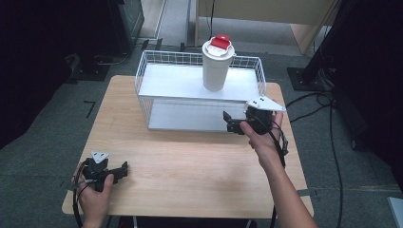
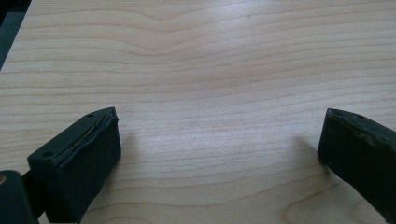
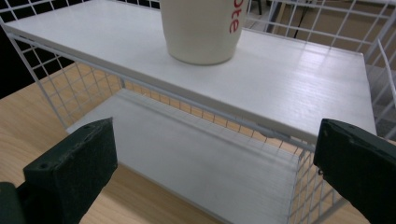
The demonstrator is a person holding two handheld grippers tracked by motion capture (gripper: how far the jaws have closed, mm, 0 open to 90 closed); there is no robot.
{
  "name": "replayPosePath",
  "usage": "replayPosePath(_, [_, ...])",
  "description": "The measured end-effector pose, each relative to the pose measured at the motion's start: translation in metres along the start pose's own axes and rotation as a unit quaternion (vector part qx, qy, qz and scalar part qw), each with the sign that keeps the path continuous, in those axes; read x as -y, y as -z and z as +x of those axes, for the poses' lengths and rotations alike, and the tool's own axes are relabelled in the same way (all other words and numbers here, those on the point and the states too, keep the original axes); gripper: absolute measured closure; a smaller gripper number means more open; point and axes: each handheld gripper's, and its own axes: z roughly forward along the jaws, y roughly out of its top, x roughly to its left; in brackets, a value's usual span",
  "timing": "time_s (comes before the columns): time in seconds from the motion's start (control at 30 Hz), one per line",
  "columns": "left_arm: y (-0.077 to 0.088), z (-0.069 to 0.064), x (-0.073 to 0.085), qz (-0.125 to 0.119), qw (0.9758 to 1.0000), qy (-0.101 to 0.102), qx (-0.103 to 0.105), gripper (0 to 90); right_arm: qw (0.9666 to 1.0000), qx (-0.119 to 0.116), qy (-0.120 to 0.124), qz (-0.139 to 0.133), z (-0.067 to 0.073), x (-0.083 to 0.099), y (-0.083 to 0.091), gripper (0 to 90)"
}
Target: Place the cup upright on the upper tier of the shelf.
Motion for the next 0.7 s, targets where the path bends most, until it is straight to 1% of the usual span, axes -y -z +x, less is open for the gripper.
replayPosePath(0.03, [0.0, 0.0, 0.0, 0.0, 1.0, 0.0, 0.0, 0.0, 1.0, 0.002, -0.003, 0.003, -0.003, 0.006, 0.003, 0.0])
replayPosePath(0.17, [0.0, 0.0, 0.0, 0.0, 1.0, 0.0, 0.0, 0.0, 0.9999, 0.006, -0.012, 0.004, -0.009, 0.019, 0.009, 0.0])
replayPosePath(0.2, [0.0, 0.0, 0.0, 0.0, 1.0, 0.0, 0.0, 0.0, 0.9999, 0.006, -0.012, 0.004, -0.009, 0.019, 0.009, 0.0])
replayPosePath(0.27, [0.0, 0.0, 0.0, 0.0, 1.0, 0.001, 0.001, 0.0, 0.9999, 0.008, -0.008, 0.01, -0.012, 0.031, 0.014, 0.0])
replayPosePath(0.37, [0.0, 0.0, 0.0, 0.0, 1.0, 0.001, 0.0, 0.0, 0.9998, 0.005, -0.008, 0.017, -0.014, 0.045, 0.017, 0.0])
replayPosePath(0.4, [0.0, 0.0, 0.0, 0.0, 1.0, 0.001, 0.0, 0.0, 0.9998, 0.005, -0.008, 0.017, -0.014, 0.045, 0.017, 0.0])
replayPosePath(0.43, [0.0, 0.0, 0.0, 0.0, 1.0, 0.002, 0.001, 0.0, 0.9997, 0.002, -0.012, 0.022, -0.016, 0.054, 0.02, 0.0])
replayPosePath(0.63, [0.0, 0.0, 0.0, 0.001, 1.0, 0.0, 0.001, 0.0, 0.9993, 0.002, -0.021, 0.03, -0.025, 0.079, 0.03, 0.0])
replayPosePath(0.67, [0.0, 0.0, 0.0, 0.001, 1.0, 0.0, 0.001, 0.0, 0.9993, 0.002, -0.021, 0.03, -0.025, 0.079, 0.03, 0.0])
replayPosePath(0.7, [0.0, 0.0, 0.0, 0.001, 1.0, 0.0, 0.001, 0.0, 0.9993, -0.002, -0.021, 0.031, -0.028, 0.086, 0.034, 0.0])
